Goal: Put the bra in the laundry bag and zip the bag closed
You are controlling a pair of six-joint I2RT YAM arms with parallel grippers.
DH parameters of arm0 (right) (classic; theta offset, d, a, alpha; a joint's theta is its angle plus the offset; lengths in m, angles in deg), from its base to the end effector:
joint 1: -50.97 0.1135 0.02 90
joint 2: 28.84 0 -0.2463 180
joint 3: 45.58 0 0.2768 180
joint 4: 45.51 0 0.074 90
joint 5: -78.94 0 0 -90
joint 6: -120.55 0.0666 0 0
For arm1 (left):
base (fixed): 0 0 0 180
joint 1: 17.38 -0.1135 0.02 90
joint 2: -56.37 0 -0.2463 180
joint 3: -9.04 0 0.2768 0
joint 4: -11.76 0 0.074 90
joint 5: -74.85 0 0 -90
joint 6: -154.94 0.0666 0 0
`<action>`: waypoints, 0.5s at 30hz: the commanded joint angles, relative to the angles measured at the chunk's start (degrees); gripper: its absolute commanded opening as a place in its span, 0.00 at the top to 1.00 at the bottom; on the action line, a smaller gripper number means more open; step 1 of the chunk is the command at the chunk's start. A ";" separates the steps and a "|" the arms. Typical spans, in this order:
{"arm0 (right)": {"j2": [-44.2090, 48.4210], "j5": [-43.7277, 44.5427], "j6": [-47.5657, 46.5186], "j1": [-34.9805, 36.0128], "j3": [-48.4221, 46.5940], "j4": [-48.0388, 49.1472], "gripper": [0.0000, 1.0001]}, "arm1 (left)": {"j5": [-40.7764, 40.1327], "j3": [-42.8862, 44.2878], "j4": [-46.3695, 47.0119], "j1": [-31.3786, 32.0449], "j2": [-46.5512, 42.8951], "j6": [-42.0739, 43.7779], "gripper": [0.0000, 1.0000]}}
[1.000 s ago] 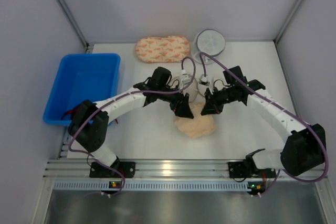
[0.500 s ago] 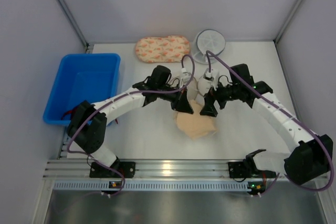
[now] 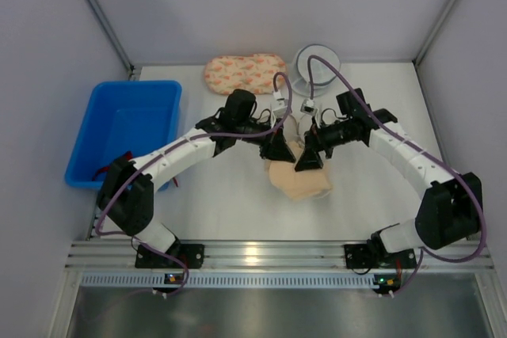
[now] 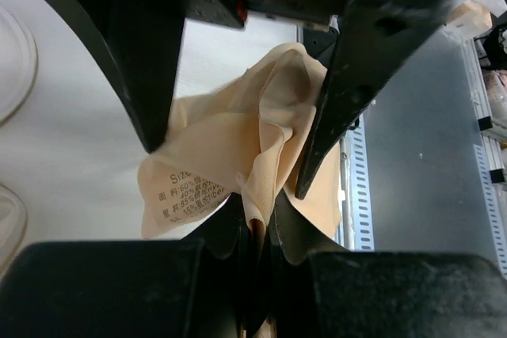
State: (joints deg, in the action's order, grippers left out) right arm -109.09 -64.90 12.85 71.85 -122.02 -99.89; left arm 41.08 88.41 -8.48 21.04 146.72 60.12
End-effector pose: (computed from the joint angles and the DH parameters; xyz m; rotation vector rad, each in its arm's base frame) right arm 0.2744 0.1622 0.2416 -1.1003 2.1115 1.2147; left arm 0.2697 -0.2846 0.2495 1.2068 1.8200 -1.4726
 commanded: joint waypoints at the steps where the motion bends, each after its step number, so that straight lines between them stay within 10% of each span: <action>1: -0.79 -7.15 -0.23 0.73 -1.56 -1.99 0.11 | 0.81 3.81 2.45 -0.27 -1.05 2.88 1.00; 10: -0.87 -6.36 -0.41 0.12 -2.96 -3.57 1.00 | -4.01 2.07 -0.54 -0.44 -2.89 7.98 1.00; 13: -0.61 -5.22 0.73 -0.49 -2.79 -2.61 1.00 | -7.00 1.35 -0.89 -0.53 -4.21 7.29 0.93; 15: 0.09 -4.08 4.23 -1.19 -2.18 0.99 1.00 | -12.08 1.53 -1.32 -0.71 -5.35 6.06 0.60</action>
State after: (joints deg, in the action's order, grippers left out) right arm -110.49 -69.21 14.34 71.83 -122.30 -101.71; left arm 34.92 90.01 -9.66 21.01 145.75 65.80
